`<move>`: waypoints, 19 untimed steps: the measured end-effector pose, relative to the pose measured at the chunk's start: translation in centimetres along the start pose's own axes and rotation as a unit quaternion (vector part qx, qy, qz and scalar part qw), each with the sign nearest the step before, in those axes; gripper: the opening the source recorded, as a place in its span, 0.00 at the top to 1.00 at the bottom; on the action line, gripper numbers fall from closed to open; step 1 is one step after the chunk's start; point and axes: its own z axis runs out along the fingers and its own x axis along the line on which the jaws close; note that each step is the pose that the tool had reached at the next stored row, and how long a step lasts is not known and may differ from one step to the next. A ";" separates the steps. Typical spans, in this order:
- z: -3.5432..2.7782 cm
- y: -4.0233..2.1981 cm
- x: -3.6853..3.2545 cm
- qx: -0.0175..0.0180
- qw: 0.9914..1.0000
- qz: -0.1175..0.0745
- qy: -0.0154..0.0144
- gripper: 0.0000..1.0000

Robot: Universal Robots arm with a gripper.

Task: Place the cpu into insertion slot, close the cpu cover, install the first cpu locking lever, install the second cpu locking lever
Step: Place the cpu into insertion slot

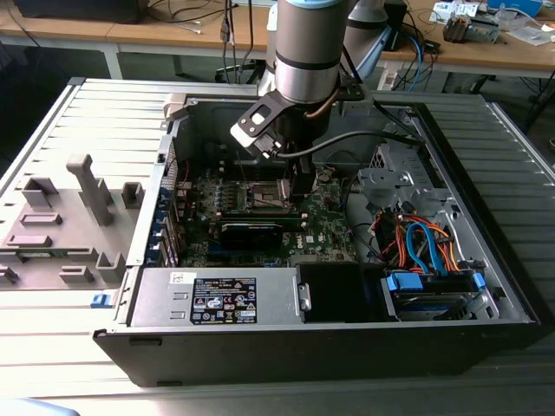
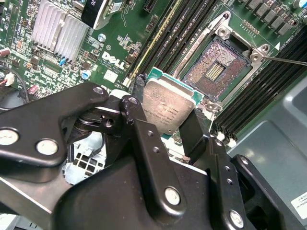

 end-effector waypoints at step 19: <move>0.01 0.00 0.00 0.000 1.000 0.008 0.000 0.45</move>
